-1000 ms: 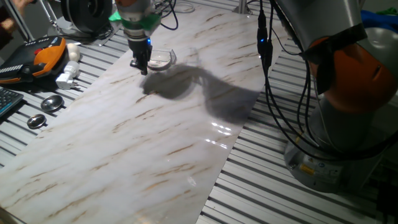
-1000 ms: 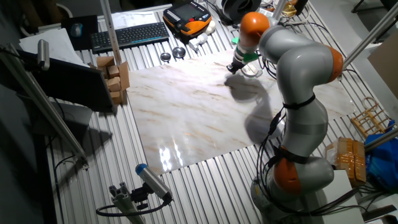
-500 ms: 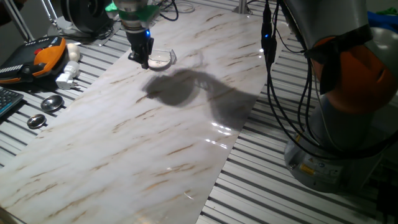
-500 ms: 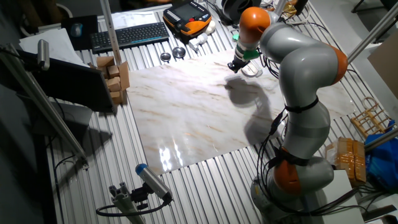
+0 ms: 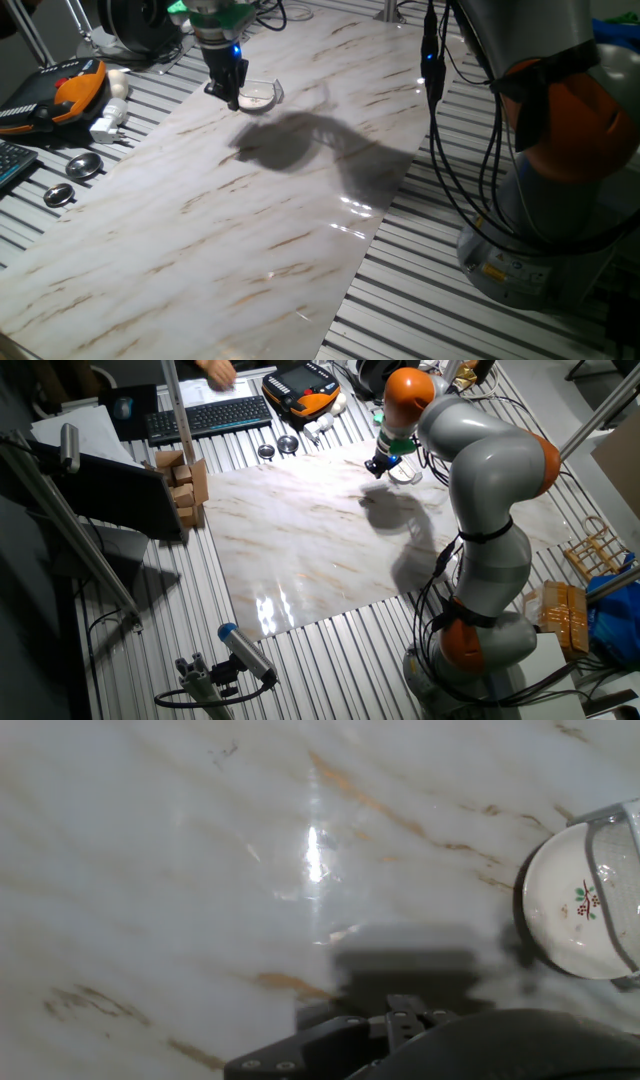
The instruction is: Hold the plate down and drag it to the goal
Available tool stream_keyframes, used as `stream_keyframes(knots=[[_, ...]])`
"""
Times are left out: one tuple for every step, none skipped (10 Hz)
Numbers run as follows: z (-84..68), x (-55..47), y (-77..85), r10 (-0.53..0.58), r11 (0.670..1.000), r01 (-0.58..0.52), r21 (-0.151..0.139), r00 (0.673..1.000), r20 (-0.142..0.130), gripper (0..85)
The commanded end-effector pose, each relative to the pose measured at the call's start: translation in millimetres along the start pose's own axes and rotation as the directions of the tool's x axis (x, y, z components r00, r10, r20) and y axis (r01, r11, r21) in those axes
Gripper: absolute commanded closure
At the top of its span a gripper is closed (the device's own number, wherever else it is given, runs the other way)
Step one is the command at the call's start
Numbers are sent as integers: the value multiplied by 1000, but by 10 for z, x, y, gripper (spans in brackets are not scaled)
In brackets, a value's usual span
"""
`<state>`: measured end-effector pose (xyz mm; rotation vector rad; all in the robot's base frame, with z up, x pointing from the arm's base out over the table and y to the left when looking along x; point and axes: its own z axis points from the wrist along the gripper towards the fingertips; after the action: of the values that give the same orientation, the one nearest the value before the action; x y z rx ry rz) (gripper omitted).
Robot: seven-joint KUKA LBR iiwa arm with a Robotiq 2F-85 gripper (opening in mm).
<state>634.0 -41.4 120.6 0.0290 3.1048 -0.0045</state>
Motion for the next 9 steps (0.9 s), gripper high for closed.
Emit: stream_keyframes(knots=[[-9, 1, 19, 1, 1000, -1, 1, 1000, 4, 850], [-20, 0, 30, -4, 1000, 4, 10, 1000, 12, 850], [-36, 6, 18, -13, 1000, 12, 18, 1000, 15, 850], [-51, 13, 5, -17, 1000, 17, 17, 1000, 15, 850], [-56, 22, 7, -22, 1000, 22, 20, 1000, 16, 850], [-56, 21, 7, -24, 999, 23, 23, 1000, 19, 850], [-54, 20, 6, -17, 1000, 17, 15, 1000, 19, 850], [-56, 19, 15, -14, 1000, 14, 15, 1000, 21, 850], [-58, 21, 29, 0, 1000, 0, 15, 1000, 21, 850]])
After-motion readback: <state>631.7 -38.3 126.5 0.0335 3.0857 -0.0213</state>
